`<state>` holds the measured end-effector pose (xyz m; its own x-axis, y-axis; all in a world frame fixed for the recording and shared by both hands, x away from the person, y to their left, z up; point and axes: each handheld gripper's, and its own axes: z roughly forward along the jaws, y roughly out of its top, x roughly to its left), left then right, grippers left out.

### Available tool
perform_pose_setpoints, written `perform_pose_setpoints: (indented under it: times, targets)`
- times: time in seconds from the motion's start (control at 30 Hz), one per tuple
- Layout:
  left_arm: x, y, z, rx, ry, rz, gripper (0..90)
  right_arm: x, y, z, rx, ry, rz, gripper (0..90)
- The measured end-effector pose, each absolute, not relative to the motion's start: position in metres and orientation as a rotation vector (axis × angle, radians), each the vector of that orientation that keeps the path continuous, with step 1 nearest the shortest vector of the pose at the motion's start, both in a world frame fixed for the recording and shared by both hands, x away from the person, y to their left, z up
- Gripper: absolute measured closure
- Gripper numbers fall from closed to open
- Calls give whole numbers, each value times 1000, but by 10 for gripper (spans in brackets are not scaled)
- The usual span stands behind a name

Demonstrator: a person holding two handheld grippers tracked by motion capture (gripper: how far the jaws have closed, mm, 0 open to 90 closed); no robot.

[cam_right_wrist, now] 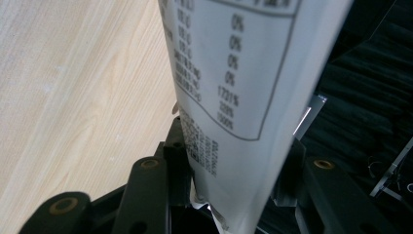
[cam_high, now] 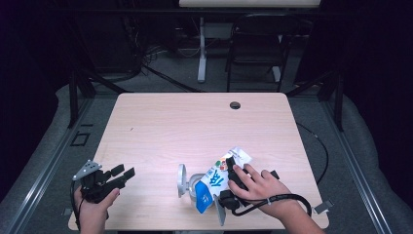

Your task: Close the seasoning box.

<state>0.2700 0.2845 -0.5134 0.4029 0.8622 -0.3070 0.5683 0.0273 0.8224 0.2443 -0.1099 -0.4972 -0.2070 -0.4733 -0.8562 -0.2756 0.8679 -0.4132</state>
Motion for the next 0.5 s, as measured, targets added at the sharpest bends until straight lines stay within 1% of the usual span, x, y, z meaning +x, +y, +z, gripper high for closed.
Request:
perform_pose_setpoints:
  times: [0.5]
  targets:
    - [270, 285, -514, 1658, 1280, 362, 477, 242, -108, -495, -564, 1800, -200, 651]
